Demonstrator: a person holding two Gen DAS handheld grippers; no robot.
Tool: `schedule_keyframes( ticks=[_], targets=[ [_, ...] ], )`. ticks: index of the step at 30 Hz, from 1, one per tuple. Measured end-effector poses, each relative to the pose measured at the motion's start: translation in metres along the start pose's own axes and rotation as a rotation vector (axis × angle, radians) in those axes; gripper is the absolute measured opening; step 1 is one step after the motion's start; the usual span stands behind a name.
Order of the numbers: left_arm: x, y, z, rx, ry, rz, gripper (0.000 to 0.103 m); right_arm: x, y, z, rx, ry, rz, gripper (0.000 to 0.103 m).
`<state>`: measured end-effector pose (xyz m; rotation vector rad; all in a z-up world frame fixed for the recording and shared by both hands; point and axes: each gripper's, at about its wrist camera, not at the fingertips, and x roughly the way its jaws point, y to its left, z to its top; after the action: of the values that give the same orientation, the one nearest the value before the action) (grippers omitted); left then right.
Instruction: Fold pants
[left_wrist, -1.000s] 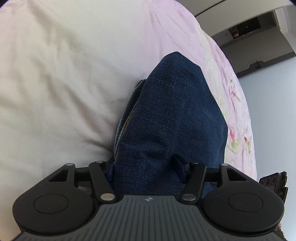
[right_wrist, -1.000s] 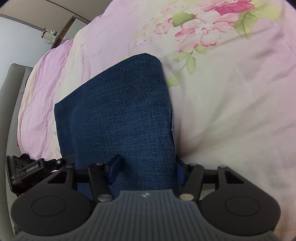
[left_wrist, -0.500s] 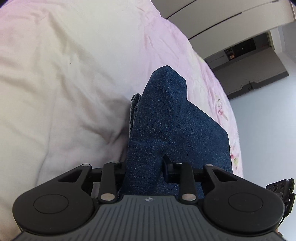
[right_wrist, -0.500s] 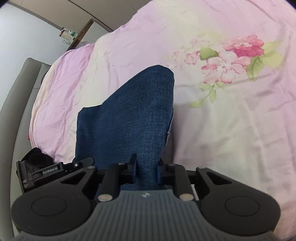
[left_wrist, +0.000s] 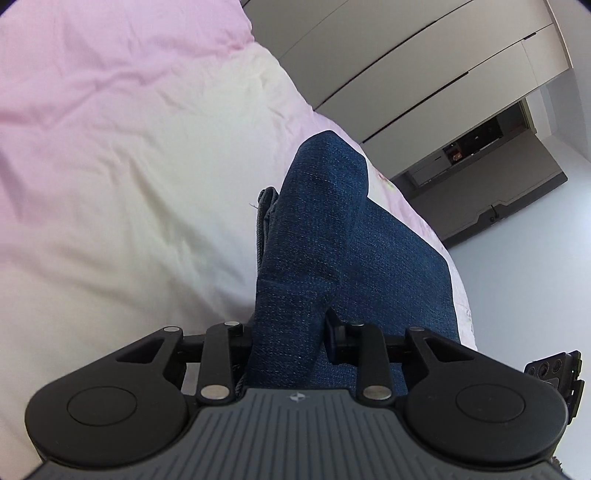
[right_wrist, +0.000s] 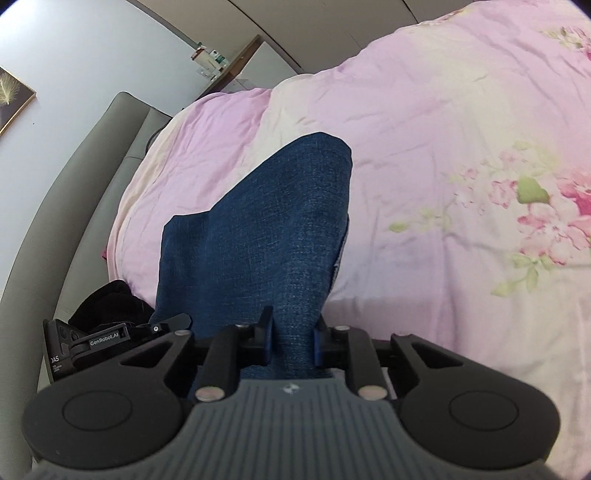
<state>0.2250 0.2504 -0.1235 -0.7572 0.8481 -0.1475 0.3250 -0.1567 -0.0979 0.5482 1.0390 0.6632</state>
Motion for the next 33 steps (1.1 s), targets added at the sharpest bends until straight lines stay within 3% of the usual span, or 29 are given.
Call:
schedule_keyframes(
  ticks=[10,15,21,25,29,33],
  targets=[
    [0.013,0.041,0.074,0.007,0.021,0.069,0.034,0.087,0.011,0.043,0.012,0.03,0.076,0.015],
    [0.035,0.061,0.095,0.015,0.04,0.095,0.034,0.134,0.001,0.058,0.03,0.044,0.098,0.015],
    [0.077,0.09,0.095,0.008,0.098,0.119,0.036,0.177,-0.025,0.06,0.063,0.091,0.049,0.015],
    [0.083,0.108,0.09,-0.008,0.107,0.081,0.043,0.197,-0.043,0.054,0.082,0.118,0.02,0.019],
    [0.07,0.109,0.09,-0.022,0.099,0.087,0.047,0.204,-0.045,0.05,0.066,0.125,-0.019,0.032],
    [0.037,0.084,0.095,0.088,0.048,0.175,0.041,0.187,-0.032,0.05,-0.019,0.09,-0.079,0.036]
  ],
)
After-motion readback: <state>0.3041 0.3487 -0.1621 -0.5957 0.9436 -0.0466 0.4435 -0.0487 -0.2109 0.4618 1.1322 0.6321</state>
